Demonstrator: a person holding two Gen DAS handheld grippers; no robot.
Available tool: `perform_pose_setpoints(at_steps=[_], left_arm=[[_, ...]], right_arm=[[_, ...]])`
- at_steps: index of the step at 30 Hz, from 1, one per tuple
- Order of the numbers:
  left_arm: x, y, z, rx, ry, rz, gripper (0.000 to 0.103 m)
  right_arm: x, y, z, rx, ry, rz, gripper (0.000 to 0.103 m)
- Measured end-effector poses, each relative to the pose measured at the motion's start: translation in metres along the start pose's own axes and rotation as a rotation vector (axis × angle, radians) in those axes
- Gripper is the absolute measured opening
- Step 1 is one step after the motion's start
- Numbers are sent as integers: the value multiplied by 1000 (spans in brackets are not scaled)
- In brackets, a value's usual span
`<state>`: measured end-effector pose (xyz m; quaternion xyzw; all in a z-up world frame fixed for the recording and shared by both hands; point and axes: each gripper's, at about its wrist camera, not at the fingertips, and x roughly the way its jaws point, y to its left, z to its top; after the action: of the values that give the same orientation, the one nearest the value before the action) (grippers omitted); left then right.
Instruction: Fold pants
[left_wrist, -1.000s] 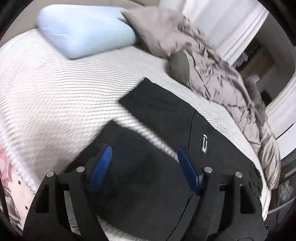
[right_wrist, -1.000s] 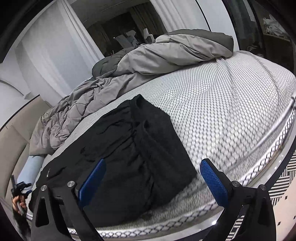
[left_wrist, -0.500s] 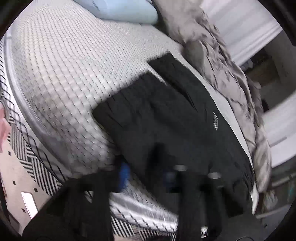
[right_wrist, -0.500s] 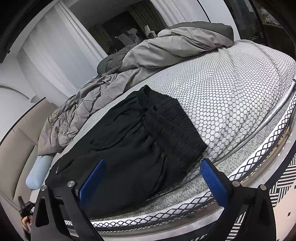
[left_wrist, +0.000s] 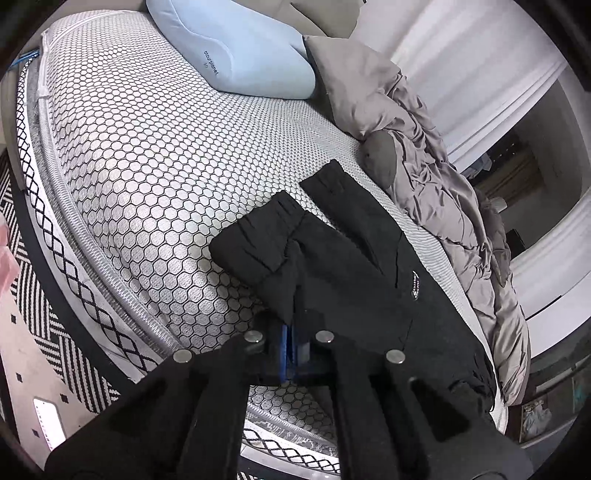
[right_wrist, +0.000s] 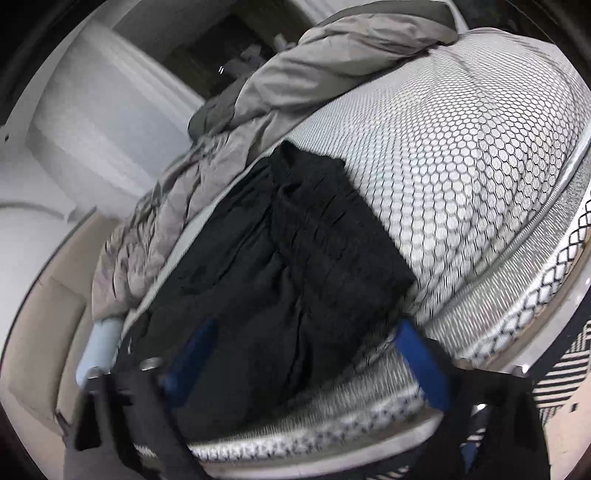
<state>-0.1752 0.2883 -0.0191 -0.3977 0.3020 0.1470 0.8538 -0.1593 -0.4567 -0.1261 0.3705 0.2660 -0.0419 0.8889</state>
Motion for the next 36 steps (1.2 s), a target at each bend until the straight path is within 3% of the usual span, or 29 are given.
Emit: perform_pose_setpoints(at_steps=[2, 3, 5, 9, 14, 20, 23, 25, 27, 28, 29, 30, 32, 36], left_arm=[[7, -4, 1, 8, 1, 3, 0], [5, -4, 0, 12, 1, 0, 0], [5, -4, -4, 19, 1, 4, 0], [13, -1, -13, 10, 18, 20, 0], [3, -11, 8, 13, -7, -29, 0], [20, -62, 74, 39, -43, -49, 0], [57, -104, 117, 64, -48, -8, 0], [97, -136, 148, 89, -6, 25, 1], [141, -160, 176, 106, 28, 77, 14], [160, -167, 186, 100, 38, 104, 26], [173, -171, 194, 87, 27, 143, 42], [179, -173, 200, 79, 4, 163, 49], [182, -174, 205, 74, -49, 162, 72], [178, -173, 192, 144, -30, 159, 73]], right_arm=[[6, -3, 3, 21, 0, -47, 47], [4, -2, 2, 1, -11, -51, 42], [-3, -3, -1, -21, -28, -47, 21], [-23, -21, -11, 44, -46, -5, 16], [-40, -3, -3, -1, -90, 11, 15], [-49, 56, 50, -64, -202, 41, 14], [-22, 93, 93, -88, -232, 40, 13], [14, 118, 128, -73, -237, 5, 13], [57, 141, 164, -99, -213, -60, 18], [76, 147, 181, -108, -215, -94, 36], [96, 155, 194, -118, -229, -141, 64], [106, 157, 202, -126, -245, -187, 72], [122, 157, 209, -130, -250, -254, 74], [122, 148, 188, -150, -225, -204, 81]])
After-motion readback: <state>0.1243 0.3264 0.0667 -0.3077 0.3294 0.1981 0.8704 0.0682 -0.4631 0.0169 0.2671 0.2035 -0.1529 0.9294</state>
